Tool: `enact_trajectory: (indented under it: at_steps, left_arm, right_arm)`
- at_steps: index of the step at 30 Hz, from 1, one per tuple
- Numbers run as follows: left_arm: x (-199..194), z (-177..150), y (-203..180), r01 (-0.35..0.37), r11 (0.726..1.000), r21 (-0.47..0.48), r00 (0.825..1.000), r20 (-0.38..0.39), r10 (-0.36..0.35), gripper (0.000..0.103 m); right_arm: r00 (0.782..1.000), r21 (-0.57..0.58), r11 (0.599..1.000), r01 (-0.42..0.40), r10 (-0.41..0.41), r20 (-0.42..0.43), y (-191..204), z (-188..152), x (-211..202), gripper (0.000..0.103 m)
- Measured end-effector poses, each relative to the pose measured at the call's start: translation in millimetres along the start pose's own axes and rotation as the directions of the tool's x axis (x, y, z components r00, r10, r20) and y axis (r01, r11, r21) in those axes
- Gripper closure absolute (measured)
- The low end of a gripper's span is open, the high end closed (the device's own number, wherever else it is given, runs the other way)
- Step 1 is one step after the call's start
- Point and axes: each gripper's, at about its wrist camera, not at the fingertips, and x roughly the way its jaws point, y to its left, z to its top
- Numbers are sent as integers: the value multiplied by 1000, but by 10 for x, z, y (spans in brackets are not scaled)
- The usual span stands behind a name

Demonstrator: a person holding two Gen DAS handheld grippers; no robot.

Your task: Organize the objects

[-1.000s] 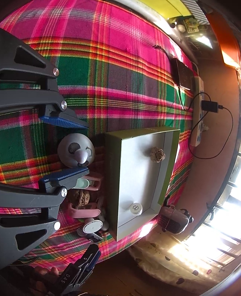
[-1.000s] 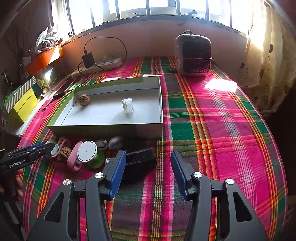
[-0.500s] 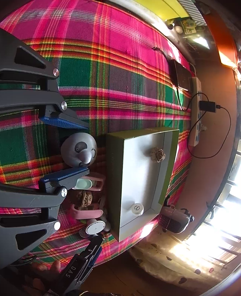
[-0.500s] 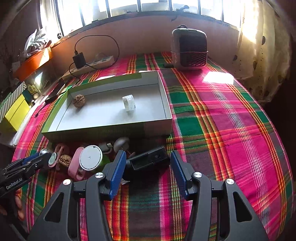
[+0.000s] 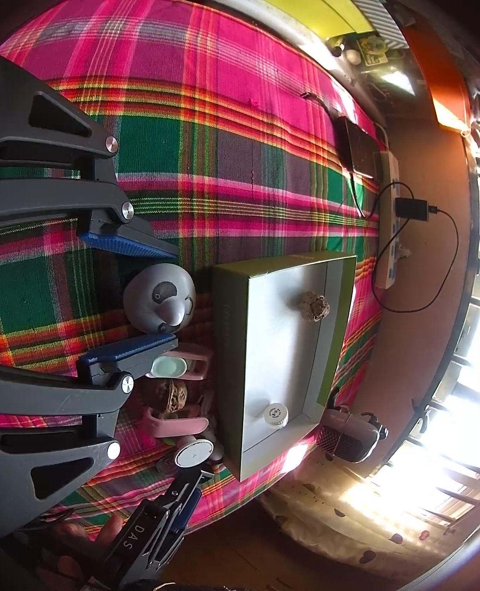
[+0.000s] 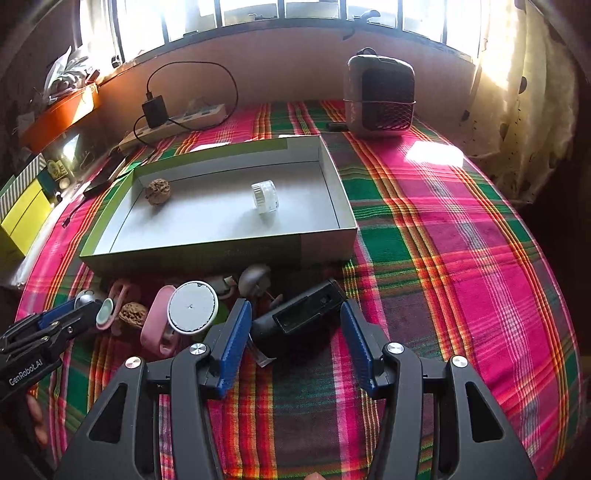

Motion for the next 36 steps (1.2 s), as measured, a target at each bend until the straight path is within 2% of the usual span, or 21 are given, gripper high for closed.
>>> enact_trajectory:
  at_steps: [3, 6, 11, 14, 20, 25, 29, 33, 36]
  left_arm:
    - [0, 0, -4, 1, 1000, 3, 1000, -1, -1, 63]
    - [-2, -6, -11, 0, 1000, 7, 1000, -3, 0, 63]
    - [-5, -17, -21, -1, 1000, 11, 1000, -5, 1, 63]
    - [-6, -24, -31, -4, 1000, 19, 1000, -8, 5, 63]
    - [-4, -23, -38, -10, 1000, 26, 1000, -13, 10, 63]
    - [-6, -15, -46, -17, 999, 31, 1000, -17, 17, 63]
    - [-4, -17, -52, -21, 999, 31, 1000, -20, 22, 63]
    - [-6, -25, -59, -28, 999, 36, 999, -22, 29, 63]
    - [-6, -28, -74, -39, 998, 41, 999, -23, 40, 63]
  right_arm:
    - [1000, -7, 1000, 3, -3, -7, -23, -27, -31, 51]
    - [999, -6, 999, 40, -40, -16, -73, -50, -59, 41]
    - [999, 5, 999, 51, -51, -13, -131, -58, -89, 41]
    - [1000, 6, 1000, 7, -7, -21, -107, -73, -66, 41]
    - [999, 18, 1000, -18, 19, -35, -51, -72, 16, 41]
    - [999, -19, 1000, 18, -18, -40, -54, -86, -18, 40]
    - [999, -4, 1000, 30, -30, -44, -162, -119, -76, 40]
    - [996, -5, 997, 76, -76, -41, -222, -138, -133, 40]
    - [998, 2, 999, 50, -50, -23, -204, -126, -152, 40]
